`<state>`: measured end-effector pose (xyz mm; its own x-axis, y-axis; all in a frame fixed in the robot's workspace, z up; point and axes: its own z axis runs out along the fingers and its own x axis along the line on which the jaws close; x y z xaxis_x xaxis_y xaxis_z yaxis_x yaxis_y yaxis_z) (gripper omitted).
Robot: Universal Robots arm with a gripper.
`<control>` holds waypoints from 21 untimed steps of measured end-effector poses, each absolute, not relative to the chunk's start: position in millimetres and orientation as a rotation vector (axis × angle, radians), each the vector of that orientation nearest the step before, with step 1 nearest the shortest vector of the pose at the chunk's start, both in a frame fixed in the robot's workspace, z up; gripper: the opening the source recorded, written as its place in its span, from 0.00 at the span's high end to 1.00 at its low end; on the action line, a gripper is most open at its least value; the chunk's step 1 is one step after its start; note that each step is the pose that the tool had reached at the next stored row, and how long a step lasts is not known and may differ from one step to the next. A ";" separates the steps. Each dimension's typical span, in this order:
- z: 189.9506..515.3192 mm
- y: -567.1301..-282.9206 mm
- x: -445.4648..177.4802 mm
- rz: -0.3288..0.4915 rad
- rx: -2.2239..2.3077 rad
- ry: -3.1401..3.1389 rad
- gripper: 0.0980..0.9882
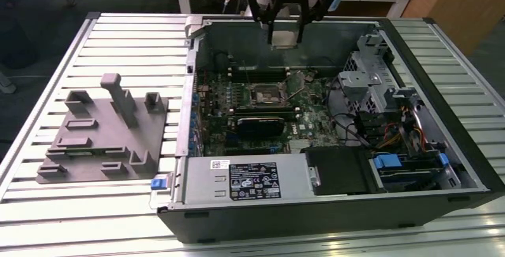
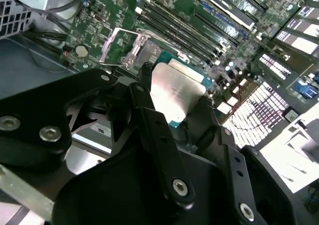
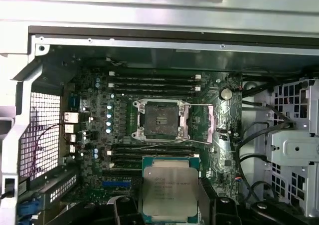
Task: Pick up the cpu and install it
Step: 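Place the cpu into insertion slot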
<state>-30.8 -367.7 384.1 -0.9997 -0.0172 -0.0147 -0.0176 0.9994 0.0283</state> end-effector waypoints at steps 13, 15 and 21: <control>383.5 -367.5 -30.0 0.041 0.048 3.126 0.51; 383.2 -367.4 -30.1 0.040 0.089 3.124 0.51; 382.7 -367.0 -30.1 0.038 0.192 3.119 0.51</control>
